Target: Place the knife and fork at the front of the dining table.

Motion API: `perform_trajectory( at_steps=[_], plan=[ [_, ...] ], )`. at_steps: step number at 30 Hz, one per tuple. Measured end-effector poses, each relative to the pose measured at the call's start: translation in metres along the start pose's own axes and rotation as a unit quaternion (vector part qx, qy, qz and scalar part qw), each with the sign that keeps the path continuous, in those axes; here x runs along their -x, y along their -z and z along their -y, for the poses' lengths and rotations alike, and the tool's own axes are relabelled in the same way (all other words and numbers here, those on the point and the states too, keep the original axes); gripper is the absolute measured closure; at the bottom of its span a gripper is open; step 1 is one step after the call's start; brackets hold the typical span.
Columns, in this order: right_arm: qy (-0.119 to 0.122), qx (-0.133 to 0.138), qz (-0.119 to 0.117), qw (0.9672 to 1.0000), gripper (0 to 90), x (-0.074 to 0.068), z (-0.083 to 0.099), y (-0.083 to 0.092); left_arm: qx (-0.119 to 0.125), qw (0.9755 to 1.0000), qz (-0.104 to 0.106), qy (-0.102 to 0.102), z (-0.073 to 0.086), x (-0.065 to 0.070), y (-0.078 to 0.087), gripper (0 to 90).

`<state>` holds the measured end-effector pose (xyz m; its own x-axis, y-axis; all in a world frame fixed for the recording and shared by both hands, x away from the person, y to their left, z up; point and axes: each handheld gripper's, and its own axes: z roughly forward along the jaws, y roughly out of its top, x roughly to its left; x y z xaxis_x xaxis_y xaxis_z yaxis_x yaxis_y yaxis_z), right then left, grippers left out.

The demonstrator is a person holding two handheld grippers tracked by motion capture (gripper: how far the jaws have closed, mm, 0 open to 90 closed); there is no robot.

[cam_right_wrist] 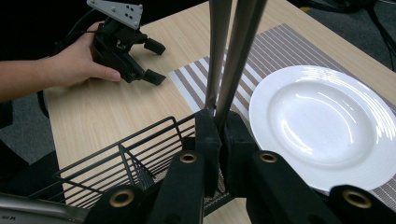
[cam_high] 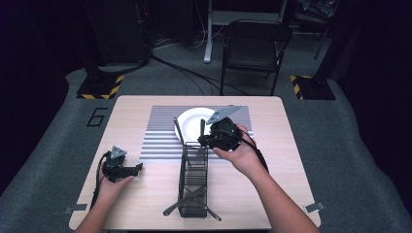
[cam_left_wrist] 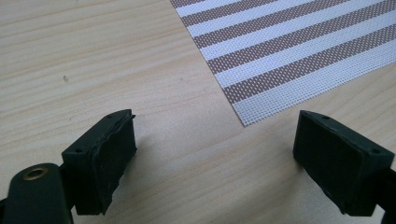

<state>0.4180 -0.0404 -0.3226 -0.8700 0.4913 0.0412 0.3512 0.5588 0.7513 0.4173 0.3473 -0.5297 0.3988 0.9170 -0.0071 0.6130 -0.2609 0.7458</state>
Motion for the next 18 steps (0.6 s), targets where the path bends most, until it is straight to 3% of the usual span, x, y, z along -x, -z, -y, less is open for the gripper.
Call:
perform_trajectory(
  at_steps=[1, 6, 18],
  plan=[
    [-0.01, 0.002, 0.001, 0.9999, 86.7, 0.0, -0.002, 0.004, 0.0, 1.0, 0.0, 0.0, 0.0, 0.0, 0.0, 13.0],
    [-0.018, 0.005, -0.002, 0.9998, 86.7, 0.003, -0.005, 0.012, 0.0, 1.0, 0.0, 0.0, 0.0, 0.0, 0.0, 13.0],
    [-0.022, 0.009, 0.005, 0.9997, 86.7, 0.013, -0.011, 0.036, 0.0, 1.0, 0.0, 0.0, 0.0, 0.0, 0.0, 13.0]
  ],
)
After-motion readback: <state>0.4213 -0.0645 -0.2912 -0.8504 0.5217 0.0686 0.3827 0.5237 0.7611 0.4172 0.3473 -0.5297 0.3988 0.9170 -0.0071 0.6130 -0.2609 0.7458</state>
